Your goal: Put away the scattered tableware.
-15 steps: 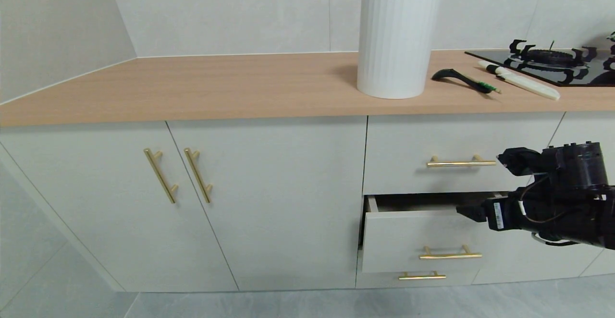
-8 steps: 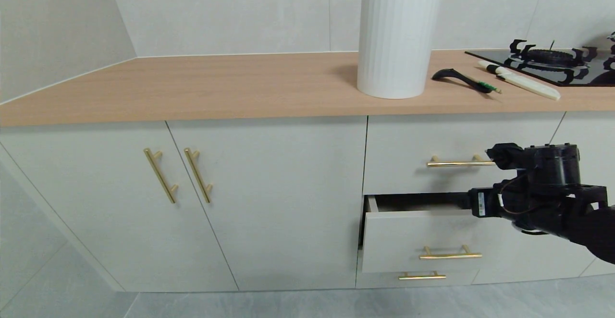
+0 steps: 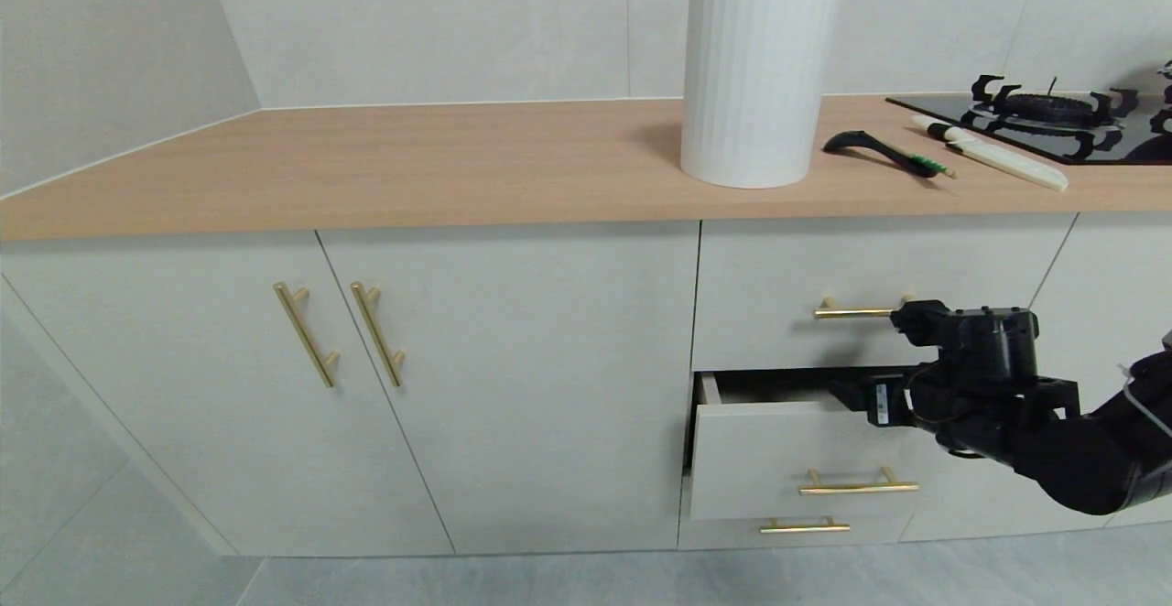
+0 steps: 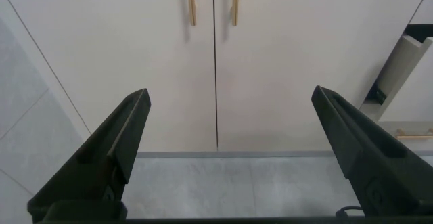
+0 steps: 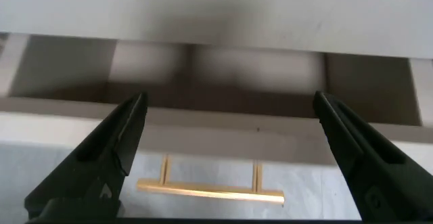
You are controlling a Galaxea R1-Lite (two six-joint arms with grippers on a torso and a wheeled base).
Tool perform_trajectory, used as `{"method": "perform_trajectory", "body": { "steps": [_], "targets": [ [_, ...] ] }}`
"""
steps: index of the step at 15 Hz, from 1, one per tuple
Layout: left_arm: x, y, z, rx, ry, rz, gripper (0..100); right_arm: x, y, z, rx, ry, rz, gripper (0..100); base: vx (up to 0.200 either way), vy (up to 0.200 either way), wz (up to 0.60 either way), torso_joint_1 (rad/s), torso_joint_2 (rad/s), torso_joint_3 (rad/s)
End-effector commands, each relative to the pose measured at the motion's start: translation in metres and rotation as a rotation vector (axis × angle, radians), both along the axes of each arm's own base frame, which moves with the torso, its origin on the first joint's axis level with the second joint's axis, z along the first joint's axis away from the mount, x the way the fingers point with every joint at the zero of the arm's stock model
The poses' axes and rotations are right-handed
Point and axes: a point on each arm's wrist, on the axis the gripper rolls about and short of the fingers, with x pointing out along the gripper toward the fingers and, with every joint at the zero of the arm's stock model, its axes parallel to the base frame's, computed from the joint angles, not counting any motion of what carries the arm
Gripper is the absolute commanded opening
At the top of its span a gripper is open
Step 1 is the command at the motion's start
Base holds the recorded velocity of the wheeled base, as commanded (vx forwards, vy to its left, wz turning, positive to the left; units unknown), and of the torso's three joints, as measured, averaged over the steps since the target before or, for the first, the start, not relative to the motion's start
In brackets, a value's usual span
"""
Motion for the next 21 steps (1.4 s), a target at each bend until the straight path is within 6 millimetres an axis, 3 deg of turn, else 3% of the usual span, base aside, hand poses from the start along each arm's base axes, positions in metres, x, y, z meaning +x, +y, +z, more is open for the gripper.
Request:
{"method": "perform_trajectory", "body": {
  "steps": [1, 9, 13, 17, 21],
  "targets": [
    [0.0, 0.0, 0.0, 0.0, 0.001, 0.001, 100, 0.004, 0.001, -0.015, -0.012, 0.033, -0.007, 100, 0.0, 0.0, 0.0, 0.0, 0.0, 0.0],
    [0.0, 0.0, 0.0, 0.0, -0.001, 0.001, 100, -0.007, -0.001, -0.009, -0.021, 0.069, 0.001, 100, 0.0, 0.0, 0.0, 0.0, 0.0, 0.0],
    [0.0, 0.0, 0.0, 0.0, 0.001, 0.001, 100, -0.019, -0.003, 0.003, -0.031, 0.143, 0.013, 100, 0.0, 0.0, 0.0, 0.0, 0.0, 0.0],
    [0.0, 0.0, 0.0, 0.0, -0.001, 0.001, 100, -0.036, -0.006, 0.026, -0.048, 0.316, 0.034, 100, 0.0, 0.0, 0.0, 0.0, 0.0, 0.0],
    [0.0, 0.0, 0.0, 0.0, 0.001, 0.001, 100, -0.049, -0.008, 0.031, -0.058, 0.473, 0.057, 100, 0.0, 0.0, 0.0, 0.0, 0.0, 0.0]
  ]
}}
